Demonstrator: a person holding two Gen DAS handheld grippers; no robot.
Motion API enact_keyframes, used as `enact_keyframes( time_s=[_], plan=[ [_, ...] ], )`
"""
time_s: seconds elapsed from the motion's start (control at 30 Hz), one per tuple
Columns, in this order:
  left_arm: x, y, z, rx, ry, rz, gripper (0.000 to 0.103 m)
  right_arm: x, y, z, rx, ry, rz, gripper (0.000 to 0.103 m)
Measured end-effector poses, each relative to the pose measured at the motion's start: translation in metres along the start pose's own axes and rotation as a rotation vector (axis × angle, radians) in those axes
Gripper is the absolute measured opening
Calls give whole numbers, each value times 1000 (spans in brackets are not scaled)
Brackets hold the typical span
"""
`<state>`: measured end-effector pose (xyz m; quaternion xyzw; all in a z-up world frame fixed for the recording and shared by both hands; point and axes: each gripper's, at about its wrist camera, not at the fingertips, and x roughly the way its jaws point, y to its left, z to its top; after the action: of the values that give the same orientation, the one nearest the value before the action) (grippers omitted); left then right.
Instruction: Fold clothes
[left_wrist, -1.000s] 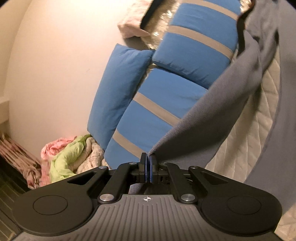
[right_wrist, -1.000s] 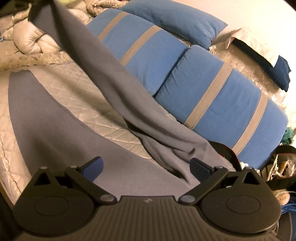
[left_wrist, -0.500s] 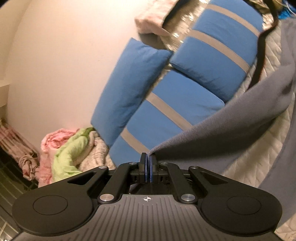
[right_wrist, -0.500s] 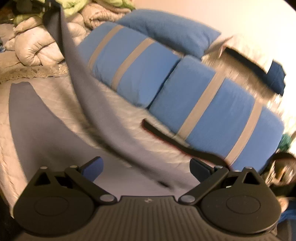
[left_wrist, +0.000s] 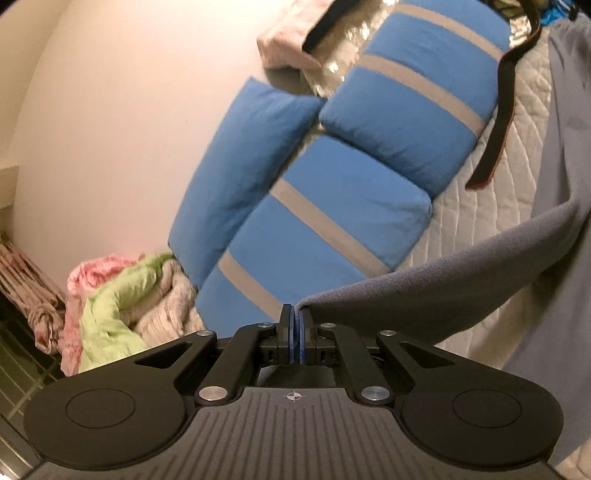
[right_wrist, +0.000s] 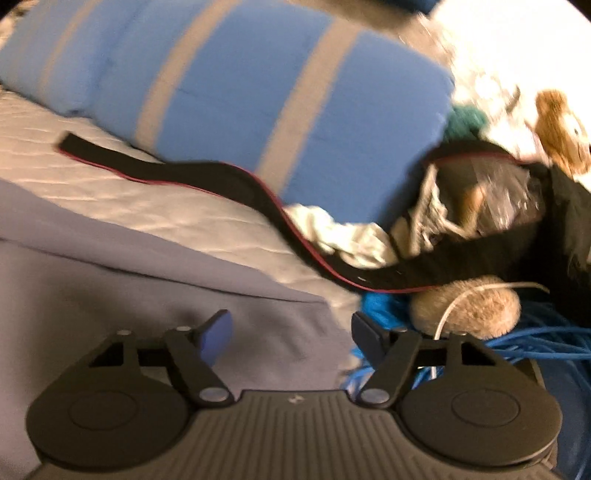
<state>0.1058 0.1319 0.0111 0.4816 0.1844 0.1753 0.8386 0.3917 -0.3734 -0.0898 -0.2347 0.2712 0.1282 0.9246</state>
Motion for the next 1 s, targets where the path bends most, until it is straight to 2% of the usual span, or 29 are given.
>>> enact_keyframes(
  time_s=[0.1, 0.33, 0.37, 0.4, 0.43, 0.47, 0.63, 0.8, 0.93, 1.0],
  plan=[
    [12, -3, -6, 2, 49, -4, 3, 28, -14, 6, 38, 23, 24, 70],
    [29, -6, -15, -12, 122, -5, 3, 78, -43, 9, 98, 51, 131, 69],
    [30, -7, -15, -12, 126, -2, 3, 84, -46, 8, 120, 60, 156, 62],
    [31, -8, -15, -12, 130, 1, 3, 90, -49, 7, 145, 69, 183, 34],
    [32, -9, -15, -10, 134, 2, 3, 93, -52, 6, 185, 74, 216, 21],
    [33, -10, -16, -5, 138, 0, 3, 92, -53, 5, 220, 67, 223, 4],
    [33, -13, -19, 20, 148, -9, 3, 44, -51, 5, 245, -47, 143, 2],
    [20, 9, -21, -36, 140, -1, 3, -42, -68, 9, 268, -204, 70, 2],
    [-2, 35, -24, -76, 114, 40, 3, -113, -66, 12, 211, -301, -93, 2],
    [-17, 48, -26, -87, 101, 67, 3, -144, -65, 13, 170, -338, -145, 2]
  ],
)
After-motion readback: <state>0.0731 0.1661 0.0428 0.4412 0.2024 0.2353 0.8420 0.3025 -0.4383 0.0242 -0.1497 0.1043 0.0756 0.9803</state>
